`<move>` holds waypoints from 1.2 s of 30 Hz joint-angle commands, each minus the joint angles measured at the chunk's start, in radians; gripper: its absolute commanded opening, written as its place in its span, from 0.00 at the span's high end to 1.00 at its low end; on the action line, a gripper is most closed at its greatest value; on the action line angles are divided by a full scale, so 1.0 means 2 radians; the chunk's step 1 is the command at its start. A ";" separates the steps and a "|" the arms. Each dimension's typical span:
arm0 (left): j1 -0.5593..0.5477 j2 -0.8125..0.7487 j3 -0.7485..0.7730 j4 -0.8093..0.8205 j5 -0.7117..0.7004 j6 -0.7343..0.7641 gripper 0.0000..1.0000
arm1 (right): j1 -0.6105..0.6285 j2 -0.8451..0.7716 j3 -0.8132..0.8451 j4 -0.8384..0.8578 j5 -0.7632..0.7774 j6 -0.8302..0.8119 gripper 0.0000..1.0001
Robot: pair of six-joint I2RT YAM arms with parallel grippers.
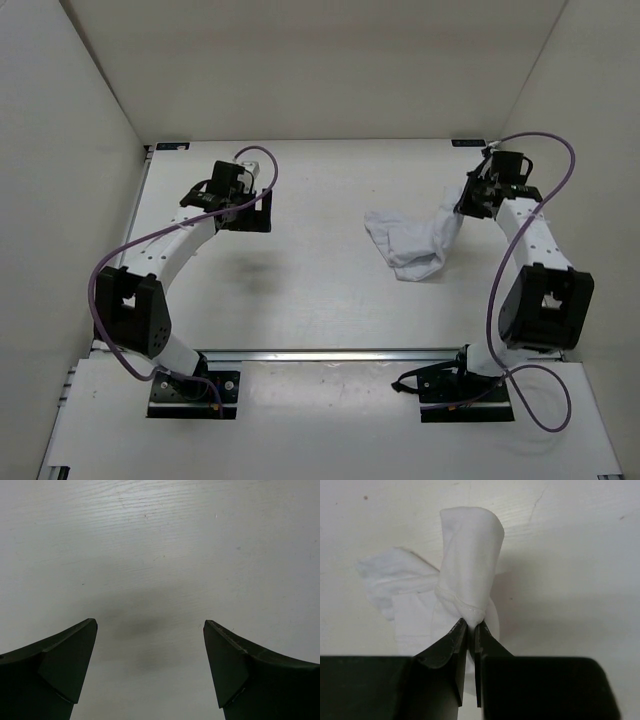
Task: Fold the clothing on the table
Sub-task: Move the skirt to the center of the board
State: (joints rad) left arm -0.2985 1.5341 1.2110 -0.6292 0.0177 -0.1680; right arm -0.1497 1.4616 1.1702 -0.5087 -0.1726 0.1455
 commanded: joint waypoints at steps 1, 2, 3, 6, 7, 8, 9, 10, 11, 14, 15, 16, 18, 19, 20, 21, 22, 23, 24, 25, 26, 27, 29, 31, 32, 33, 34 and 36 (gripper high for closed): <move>0.009 -0.016 0.020 0.004 -0.003 0.003 0.02 | 0.010 0.060 0.085 -0.039 -0.005 -0.007 1.00; 0.016 -0.018 0.017 0.006 -0.004 0.002 0.01 | 0.015 0.076 0.096 -0.048 -0.014 -0.007 1.00; 0.014 -0.020 0.015 0.010 -0.005 -0.001 0.01 | 0.029 0.090 0.123 -0.050 -0.020 -0.009 1.00; 0.027 -0.015 0.020 0.009 -0.008 -0.006 0.01 | 0.086 0.120 0.205 -0.043 -0.048 -0.009 1.00; 0.030 -0.016 0.023 0.009 -0.007 -0.006 0.01 | 0.109 0.136 0.251 -0.044 -0.069 -0.009 1.00; 0.034 -0.013 0.026 0.008 -0.008 -0.013 0.01 | 0.130 0.148 0.306 -0.050 -0.097 -0.008 1.00; 0.040 -0.015 0.028 0.012 -0.008 -0.019 0.02 | 0.141 0.166 0.345 -0.058 -0.129 0.004 1.00; 0.044 -0.015 0.028 0.013 -0.008 -0.028 0.01 | 0.158 0.189 0.418 -0.067 -0.146 0.015 1.00; 0.053 -0.021 0.024 0.015 -0.008 -0.033 0.02 | 0.175 0.201 0.491 -0.069 -0.193 0.037 0.99; 0.082 -0.035 0.004 0.025 -0.008 -0.070 0.01 | 0.201 0.226 0.579 0.000 -0.302 0.107 1.00; 0.089 -0.041 -0.001 0.024 -0.008 -0.074 0.01 | 0.205 0.222 0.569 0.019 -0.337 0.129 1.00; 0.092 -0.050 -0.004 0.027 -0.007 -0.068 0.01 | 0.212 0.204 0.556 0.069 -0.350 0.137 1.00; 0.094 -0.057 -0.006 0.027 -0.041 -0.069 0.01 | 0.215 0.167 0.457 0.149 -0.381 0.160 1.00; 0.090 -0.061 -0.006 0.025 -0.049 -0.068 0.02 | 0.214 0.135 0.424 0.200 -0.385 0.168 1.00; 0.092 -0.063 -0.006 0.020 -0.051 -0.067 0.01 | 0.207 0.106 0.357 0.239 -0.374 0.176 1.00; 0.091 -0.062 -0.008 0.022 -0.048 -0.070 0.01 | 0.204 0.094 0.290 0.252 -0.372 0.192 1.00; 0.092 -0.064 -0.007 0.022 -0.046 -0.072 0.01 | 0.189 0.075 0.258 0.276 -0.372 0.200 1.00; 0.092 -0.068 -0.010 0.022 -0.041 -0.072 0.01 | 0.172 0.048 0.158 0.293 -0.368 0.193 1.00; 0.092 -0.071 -0.016 0.024 -0.036 -0.073 0.01 | 0.168 0.029 0.090 0.287 -0.344 0.169 0.95; 0.094 -0.071 -0.019 0.025 -0.033 -0.072 0.01 | 0.171 0.024 0.024 0.283 -0.314 0.137 0.78; 0.089 -0.073 -0.018 0.029 -0.029 -0.074 0.01 | 0.170 0.010 -0.006 0.264 -0.268 0.124 0.51; 0.088 -0.074 -0.025 0.029 -0.024 -0.073 0.02 | 0.172 0.007 -0.052 0.236 -0.248 0.099 0.33; 0.089 -0.078 -0.027 0.026 -0.021 -0.073 0.02 | 0.172 0.005 -0.097 0.190 -0.192 0.079 0.21; 0.085 -0.079 -0.027 0.028 -0.016 -0.069 0.01 | 0.162 0.010 -0.091 0.117 -0.171 0.060 0.17; 0.084 -0.080 -0.028 0.029 -0.013 -0.065 0.01 | 0.158 0.006 -0.082 0.103 -0.155 0.052 0.18; 0.080 -0.082 -0.029 0.032 -0.003 -0.060 0.01 | 0.151 -0.004 -0.080 0.085 -0.152 0.054 0.17; 0.076 -0.081 -0.030 0.033 0.003 -0.062 0.02 | 0.139 -0.017 -0.074 0.080 -0.148 0.047 0.16; 0.065 -0.081 -0.036 0.037 0.048 -0.052 0.02 | 0.129 -0.041 -0.073 0.083 -0.149 0.048 0.12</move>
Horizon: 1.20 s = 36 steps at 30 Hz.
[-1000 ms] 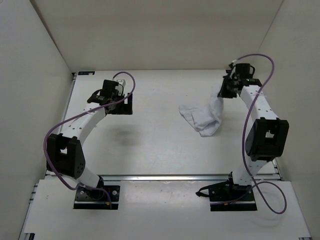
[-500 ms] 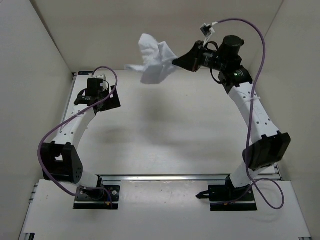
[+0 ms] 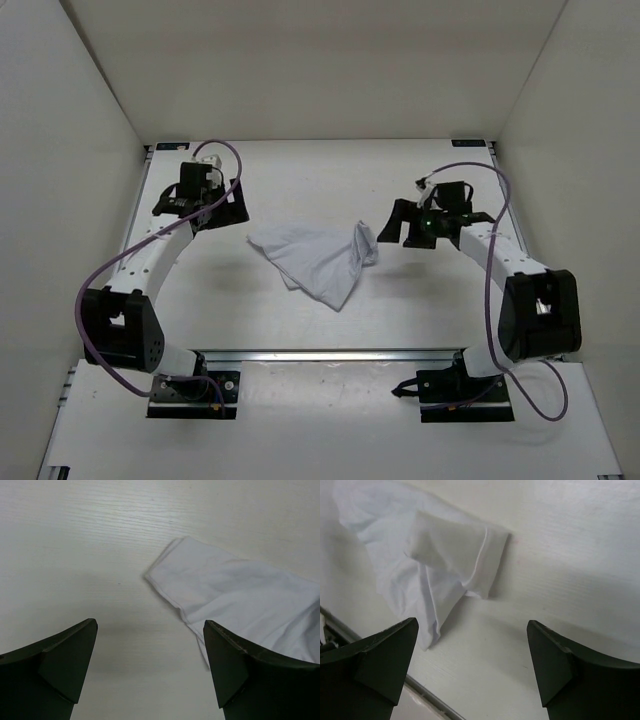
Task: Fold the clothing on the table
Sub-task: Move the skirt to the center of the board
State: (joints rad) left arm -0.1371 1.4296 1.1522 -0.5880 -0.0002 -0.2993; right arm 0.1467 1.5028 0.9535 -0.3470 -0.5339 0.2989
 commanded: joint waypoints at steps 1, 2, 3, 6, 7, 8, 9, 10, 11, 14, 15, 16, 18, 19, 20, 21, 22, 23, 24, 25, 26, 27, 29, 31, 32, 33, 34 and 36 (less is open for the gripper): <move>-0.023 -0.030 -0.009 0.020 0.070 0.016 0.01 | -0.027 -0.077 0.034 0.009 0.032 -0.026 0.12; -0.043 -0.029 -0.015 0.023 0.090 0.020 0.01 | -0.030 -0.089 0.029 0.021 0.028 -0.020 0.11; -0.053 -0.031 -0.020 0.026 0.099 0.018 0.01 | -0.030 -0.091 0.022 0.027 0.025 -0.018 0.12; -0.098 -0.041 -0.053 0.052 0.143 -0.012 0.01 | -0.018 -0.096 0.008 0.031 0.028 -0.017 0.12; -0.117 -0.043 -0.076 0.065 0.155 -0.033 0.01 | -0.017 -0.099 0.003 0.029 0.028 -0.016 0.12; -0.134 -0.048 -0.088 0.090 0.157 -0.044 0.01 | -0.009 -0.097 0.001 0.026 0.028 -0.018 0.13; -0.154 -0.053 -0.113 0.102 0.166 -0.068 0.01 | -0.005 -0.090 -0.003 0.022 0.027 -0.021 0.13; -0.167 -0.054 -0.125 0.126 0.169 -0.095 0.01 | -0.003 -0.089 -0.004 0.022 0.026 -0.019 0.15; -0.185 -0.051 -0.149 0.157 0.186 -0.121 0.01 | -0.003 -0.086 -0.007 0.016 0.029 -0.020 0.15; -0.224 -0.039 -0.202 0.234 0.200 -0.174 0.01 | -0.004 -0.081 -0.014 0.012 0.025 -0.019 0.16; -0.235 -0.037 -0.213 0.243 0.196 -0.201 0.01 | -0.001 -0.080 -0.012 0.012 0.022 -0.019 0.16; -0.249 -0.030 -0.222 0.257 0.189 -0.221 0.01 | -0.006 -0.077 -0.012 0.007 0.021 -0.023 0.16; -0.265 -0.011 -0.226 0.276 0.160 -0.253 0.01 | -0.011 -0.072 -0.004 -0.007 0.022 -0.030 0.16; -0.277 -0.007 -0.226 0.285 0.151 -0.274 0.01 | -0.014 -0.074 0.000 -0.012 0.023 -0.035 0.16; -0.282 0.003 -0.224 0.286 0.141 -0.289 0.01 | -0.014 -0.071 -0.001 -0.020 0.024 -0.037 0.16; -0.293 0.010 -0.224 0.284 0.114 -0.297 0.02 | -0.012 -0.073 0.000 -0.020 0.026 -0.039 0.16; -0.304 0.016 -0.223 0.281 0.089 -0.318 0.01 | -0.017 -0.073 0.001 -0.022 0.029 -0.043 0.16; -0.307 0.020 -0.224 0.286 0.078 -0.328 0.01 | -0.013 -0.074 0.001 -0.024 0.028 -0.038 0.16; -0.310 0.028 -0.231 0.287 0.068 -0.339 0.02 | -0.017 -0.076 -0.001 -0.024 0.030 -0.043 0.16; -0.311 0.031 -0.240 0.309 0.059 -0.363 0.02 | -0.018 -0.076 -0.005 -0.026 0.028 -0.041 0.16; -0.314 0.038 -0.246 0.322 0.044 -0.378 0.02 | -0.021 -0.079 -0.004 -0.024 0.027 -0.041 0.16; -0.313 0.048 -0.258 0.335 0.038 -0.395 0.01 | -0.022 -0.082 -0.005 -0.023 0.023 -0.041 0.16; -0.308 0.057 -0.275 0.360 0.018 -0.412 0.01 | -0.027 -0.083 -0.004 -0.027 0.022 -0.043 0.16; -0.308 0.068 -0.285 0.369 0.001 -0.422 0.03 | -0.028 -0.089 -0.004 -0.032 0.015 -0.046 0.16; -0.303 0.077 -0.283 0.362 -0.011 -0.430 0.04 | -0.036 -0.093 0.000 -0.029 0.017 -0.046 0.16; -0.308 0.084 -0.276 0.356 -0.017 -0.429 0.07 | -0.040 -0.096 0.000 -0.028 0.017 -0.044 0.16; -0.306 0.094 -0.271 0.355 -0.030 -0.428 0.10 | -0.041 -0.096 -0.001 -0.028 0.017 -0.047 0.16; -0.303 0.104 -0.270 0.372 -0.032 -0.436 0.26 | -0.048 -0.101 -0.001 -0.026 0.012 -0.046 0.16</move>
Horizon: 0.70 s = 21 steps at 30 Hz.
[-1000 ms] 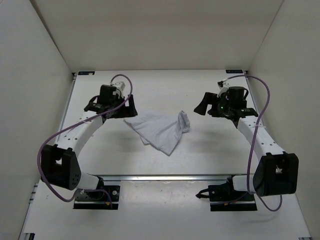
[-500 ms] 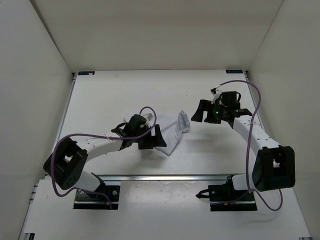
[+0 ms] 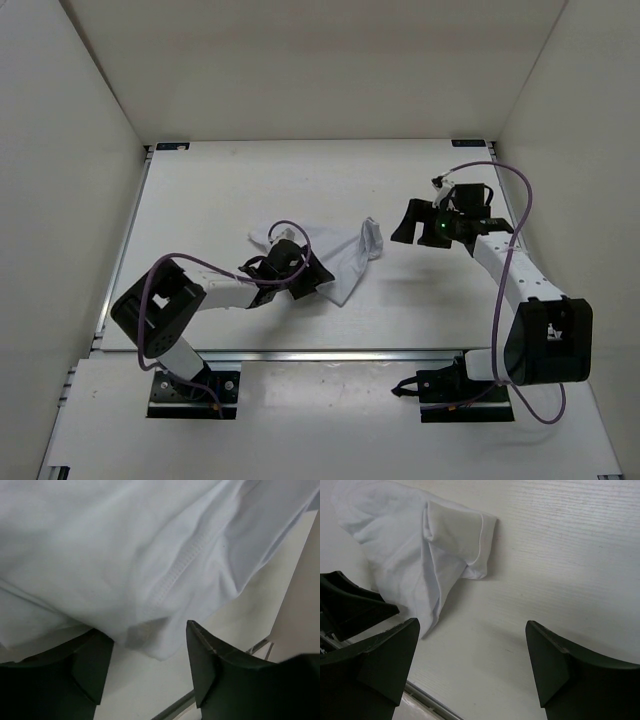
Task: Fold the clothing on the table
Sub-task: Move the skirt to the center of the board, then flatten the skirt out
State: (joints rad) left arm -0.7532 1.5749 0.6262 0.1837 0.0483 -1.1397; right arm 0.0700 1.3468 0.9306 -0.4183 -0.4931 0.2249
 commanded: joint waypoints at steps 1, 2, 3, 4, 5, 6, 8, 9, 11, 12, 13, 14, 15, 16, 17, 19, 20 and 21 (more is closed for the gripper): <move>0.008 0.035 -0.006 -0.005 -0.059 -0.016 0.33 | -0.011 -0.024 0.005 0.012 -0.010 -0.012 0.16; 0.011 0.042 -0.001 -0.002 -0.061 -0.017 0.46 | -0.013 -0.025 0.009 0.011 -0.013 -0.014 0.16; 0.015 0.046 0.002 -0.013 -0.062 -0.015 0.58 | -0.016 -0.025 0.009 0.012 -0.011 -0.010 0.16; 0.016 0.048 0.012 -0.025 -0.062 -0.008 0.74 | -0.017 -0.027 0.010 0.011 -0.007 -0.016 0.16; 0.018 0.042 0.019 -0.032 -0.062 -0.004 0.80 | -0.018 -0.025 0.014 0.007 -0.005 -0.020 0.16; 0.024 0.036 0.021 -0.044 -0.062 0.007 0.94 | -0.017 -0.028 0.015 0.005 -0.005 -0.020 0.16; 0.039 0.011 0.037 -0.072 -0.065 0.036 1.00 | -0.017 -0.028 0.018 0.012 -0.004 -0.017 0.16; 0.052 0.004 0.047 -0.079 -0.063 0.046 1.00 | -0.020 -0.030 0.019 0.016 -0.008 -0.018 0.16; 0.080 -0.026 0.060 -0.114 -0.069 0.076 1.00 | -0.017 -0.025 0.013 0.036 -0.013 -0.008 0.16; 0.084 -0.033 0.066 -0.120 -0.071 0.080 1.00 | -0.014 -0.024 0.006 0.043 -0.010 0.000 0.16; 0.097 -0.047 0.067 -0.125 -0.071 0.091 1.00 | -0.003 -0.019 -0.001 0.056 -0.006 0.003 0.17; 0.100 -0.056 0.068 -0.123 -0.069 0.089 1.00 | 0.009 -0.019 -0.008 0.066 0.000 0.006 0.17; 0.110 -0.063 0.065 -0.122 -0.063 0.090 1.00 | 0.020 -0.013 -0.016 0.070 0.015 0.015 0.17; 0.115 -0.064 0.062 -0.122 -0.062 0.093 1.00 | 0.023 -0.005 -0.024 0.077 0.020 0.022 0.18; 0.117 -0.067 0.063 -0.125 -0.056 0.094 1.00 | 0.028 0.005 -0.026 0.080 0.023 0.032 0.22; 0.119 -0.067 0.054 -0.123 -0.049 0.091 1.00 | 0.032 0.024 -0.030 0.083 0.015 0.068 0.24; 0.118 -0.070 0.052 -0.119 -0.049 0.088 1.00 | 0.032 0.039 -0.033 0.087 0.005 0.078 0.26; 0.119 -0.073 0.047 -0.121 -0.043 0.086 1.00 | 0.030 0.044 -0.043 0.096 -0.017 0.097 0.26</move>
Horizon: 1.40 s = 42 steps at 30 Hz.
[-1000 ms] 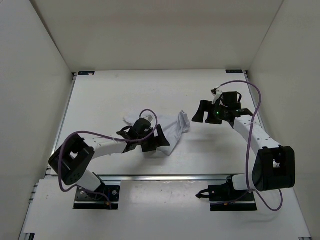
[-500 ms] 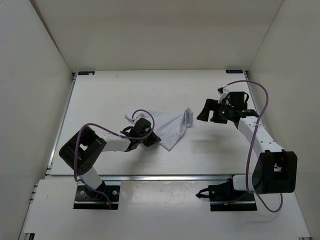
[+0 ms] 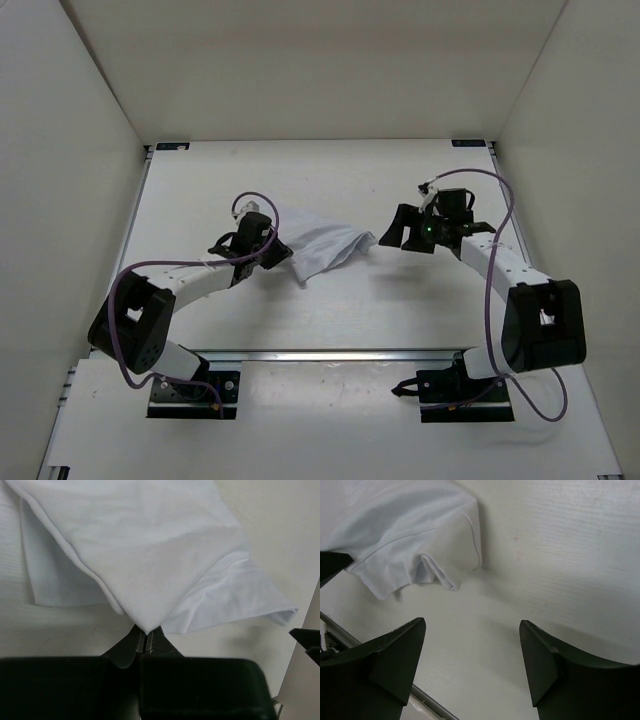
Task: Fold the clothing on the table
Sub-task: Flatten the skirt out
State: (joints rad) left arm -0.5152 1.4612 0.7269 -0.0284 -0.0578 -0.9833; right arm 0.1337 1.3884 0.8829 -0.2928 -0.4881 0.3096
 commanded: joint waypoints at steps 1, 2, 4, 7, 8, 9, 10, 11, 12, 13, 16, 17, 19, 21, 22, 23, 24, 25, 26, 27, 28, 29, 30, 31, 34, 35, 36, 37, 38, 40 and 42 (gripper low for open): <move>-0.001 -0.017 -0.007 -0.007 0.010 0.009 1.00 | -0.002 0.028 -0.022 0.041 -0.027 0.064 0.28; 0.001 -0.019 -0.011 -0.005 0.013 0.009 1.00 | 0.002 0.031 -0.033 0.056 -0.027 0.085 0.27; 0.001 -0.018 -0.018 -0.003 0.017 0.010 1.00 | 0.012 0.025 -0.059 0.089 -0.038 0.125 0.25; 0.004 -0.023 -0.027 0.001 0.024 0.008 1.00 | 0.012 0.018 -0.086 0.142 -0.043 0.217 0.23; 0.004 -0.022 -0.029 0.009 0.025 0.006 1.00 | 0.016 0.014 -0.098 0.188 -0.049 0.239 0.23; 0.004 -0.023 -0.032 0.008 0.026 0.007 1.00 | 0.011 0.008 -0.114 0.232 -0.058 0.276 0.23; 0.001 -0.026 -0.035 0.007 0.026 0.005 1.00 | 0.011 0.007 -0.134 0.251 -0.053 0.317 0.24; -0.001 -0.023 -0.036 0.009 0.027 0.005 1.00 | 0.014 -0.002 -0.141 0.286 -0.042 0.335 0.25; -0.001 -0.023 -0.035 0.008 0.026 0.005 1.00 | 0.009 -0.010 -0.156 0.312 -0.043 0.366 0.25; -0.001 -0.023 -0.034 0.009 0.026 0.006 1.00 | 0.014 -0.014 -0.170 0.320 -0.027 0.396 0.25; -0.001 -0.022 -0.041 0.008 0.027 0.007 1.00 | 0.001 -0.042 -0.197 0.362 0.008 0.458 0.24; 0.001 -0.021 -0.040 0.009 0.029 0.006 1.00 | 0.000 -0.048 -0.204 0.373 0.019 0.458 0.23; 0.000 -0.021 -0.041 0.022 0.027 0.007 1.00 | -0.012 -0.061 -0.225 0.375 0.038 0.498 0.22; -0.001 -0.023 -0.042 0.023 0.027 0.008 1.00 | -0.021 -0.058 -0.239 0.388 0.044 0.525 0.24; 0.001 -0.024 -0.042 0.023 0.027 0.009 1.00 | -0.025 -0.058 -0.247 0.387 0.047 0.540 0.24; 0.001 -0.020 -0.044 0.023 0.032 0.007 1.00 | -0.025 -0.054 -0.250 0.383 0.048 0.550 0.25; 0.001 -0.019 -0.044 0.024 0.033 0.007 1.00 | -0.025 -0.046 -0.254 0.396 0.051 0.571 0.26; 0.000 -0.018 -0.041 0.025 0.033 0.008 1.00 | -0.020 -0.039 -0.263 0.414 0.053 0.591 0.26; -0.001 -0.018 -0.042 0.025 0.033 0.008 1.00 | -0.019 -0.037 -0.266 0.413 0.061 0.602 0.26; -0.001 -0.017 -0.043 0.025 0.033 0.008 1.00 | -0.011 -0.025 -0.262 0.421 0.062 0.607 0.26; -0.001 -0.018 -0.042 0.024 0.035 0.014 1.00 | -0.010 -0.022 -0.255 0.424 0.063 0.615 0.27; -0.001 -0.017 -0.041 0.025 0.033 0.011 1.00 | -0.004 -0.009 -0.249 0.428 0.063 0.629 0.26; -0.001 -0.017 -0.042 0.025 0.035 0.011 1.00 | -0.002 0.007 -0.248 0.446 0.058 0.634 0.26; 0.004 -0.020 -0.044 0.023 0.035 0.011 1.00 | 0.001 0.025 -0.246 0.472 0.050 0.656 0.26; 0.001 -0.020 -0.042 0.022 0.032 0.011 1.00 | 0.012 0.063 -0.246 0.530 0.039 0.705 0.27; 0.002 -0.022 -0.044 0.020 0.032 0.011 1.00 | 0.017 0.073 -0.241 0.531 0.039 0.720 0.27; 0.002 -0.021 -0.044 0.020 0.030 0.011 1.00 | 0.019 0.076 -0.240 0.531 0.035 0.736 0.27; 0.003 -0.024 -0.046 0.020 0.030 0.012 1.00 | 0.023 0.087 -0.237 0.532 0.034 0.746 0.27; 0.004 -0.025 -0.047 0.020 0.030 0.011 1.00 | 0.028 0.096 -0.243 0.549 0.030 0.764 0.27; 0.008 -0.029 -0.051 0.020 0.030 0.010 1.00 | 0.034 0.109 -0.244 0.584 0.035 0.792 0.26; 0.009 -0.030 -0.054 0.023 0.033 0.010 1.00 | 0.041 0.136 -0.241 0.612 0.026 0.823 0.26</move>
State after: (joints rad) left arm -0.5064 1.4528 0.6300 0.0021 -0.0002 -0.9691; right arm 0.1997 1.6184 0.3752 0.7818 -0.4278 1.8297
